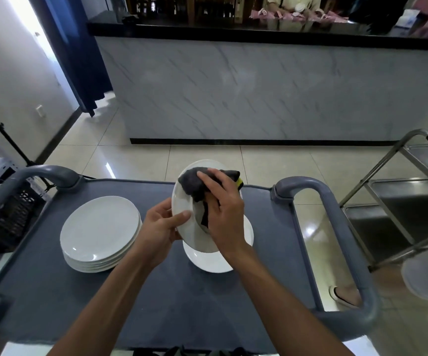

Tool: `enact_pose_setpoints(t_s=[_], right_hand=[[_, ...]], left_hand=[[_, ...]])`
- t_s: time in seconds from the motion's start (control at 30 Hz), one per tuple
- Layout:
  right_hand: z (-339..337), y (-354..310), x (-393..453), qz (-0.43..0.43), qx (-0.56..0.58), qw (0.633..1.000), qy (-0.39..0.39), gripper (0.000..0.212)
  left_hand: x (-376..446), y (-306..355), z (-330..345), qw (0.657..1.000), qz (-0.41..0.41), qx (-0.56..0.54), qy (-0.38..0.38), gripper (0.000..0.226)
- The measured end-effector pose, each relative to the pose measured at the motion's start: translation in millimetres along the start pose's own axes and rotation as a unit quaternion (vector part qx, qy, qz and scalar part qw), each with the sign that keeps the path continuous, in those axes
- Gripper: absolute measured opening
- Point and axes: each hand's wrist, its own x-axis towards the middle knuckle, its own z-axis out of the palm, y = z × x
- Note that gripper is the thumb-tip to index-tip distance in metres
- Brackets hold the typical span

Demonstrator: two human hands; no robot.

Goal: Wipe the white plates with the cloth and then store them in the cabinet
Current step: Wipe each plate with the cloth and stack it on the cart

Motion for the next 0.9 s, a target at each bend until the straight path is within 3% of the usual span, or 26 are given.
enact_pose_setpoints(t_s=[0.17,0.3,0.53,0.9], right_hand=[[9.3,-9.4,9.6,-0.091,-0.046,0.994,-0.046,0.036],[6.9,-3.4,27.9,-0.035,-0.035,0.997,-0.054,0.038],[-10.0,15.3,57.7,0.070,0.023,0.996,-0.050,0.037],[-13.7,17.1,47.4,0.051,-0.002,0.999,0.002,0.044]], left_hand=[[3.0,4.0,-2.9,1.000,0.021,0.020,0.005,0.039],[2.9,2.1,-13.0,0.999,0.033,0.031,0.012,0.036],[1.1,2.9,-23.1,0.997,0.043,-0.046,0.050,0.034],[16.4,28.0,-19.4,0.987,0.046,-0.132,0.077,0.039]])
